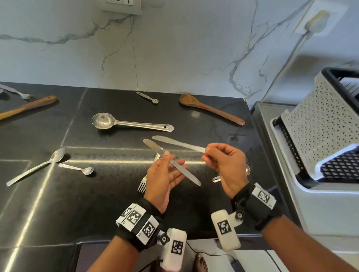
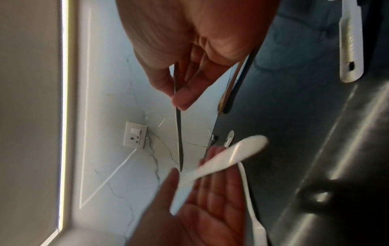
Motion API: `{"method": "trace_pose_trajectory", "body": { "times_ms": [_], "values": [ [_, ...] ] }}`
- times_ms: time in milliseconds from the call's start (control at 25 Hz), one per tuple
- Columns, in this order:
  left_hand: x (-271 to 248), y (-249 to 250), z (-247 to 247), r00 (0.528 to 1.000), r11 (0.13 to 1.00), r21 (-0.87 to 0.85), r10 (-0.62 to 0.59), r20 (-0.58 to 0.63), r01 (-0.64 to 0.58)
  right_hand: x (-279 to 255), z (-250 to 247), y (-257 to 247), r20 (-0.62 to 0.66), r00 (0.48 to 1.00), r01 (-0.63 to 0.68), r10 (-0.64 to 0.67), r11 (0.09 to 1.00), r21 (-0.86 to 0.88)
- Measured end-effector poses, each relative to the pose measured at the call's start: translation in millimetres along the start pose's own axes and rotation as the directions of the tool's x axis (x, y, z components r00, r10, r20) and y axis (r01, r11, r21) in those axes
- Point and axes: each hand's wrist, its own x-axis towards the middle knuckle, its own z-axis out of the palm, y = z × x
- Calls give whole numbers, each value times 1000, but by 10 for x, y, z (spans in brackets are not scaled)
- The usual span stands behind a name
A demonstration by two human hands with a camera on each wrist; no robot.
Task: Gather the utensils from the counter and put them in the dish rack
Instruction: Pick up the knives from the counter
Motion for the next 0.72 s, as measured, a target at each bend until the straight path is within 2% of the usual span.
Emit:
{"method": "trace_pose_trajectory", "body": {
  "times_ms": [200, 320, 440, 560, 720],
  "values": [
    [52, 47, 38, 999, 1000, -26, -13, 40, 14, -147, -39, 163, 151, 986, 99, -67, 971, -220],
    [96, 70, 31, 998, 999, -35, -23, 57, 25, -162, -83, 196, 286, 952, 216, -110, 904, -370],
    [142, 90, 13, 999, 999, -23, -32, 42, 33, -107, -101, 245, 389, 913, 300, -122, 846, -441],
    [184, 98, -16, 998, 998, -36, -40, 40, 42, -28, -114, 273, 420, 898, 347, -131, 797, -494],
    [204, 100, -39, 997, 998, -52, -21, 72, 25, 14, -111, 259, 425, 898, 340, -118, 798, -497]
  ]
}}
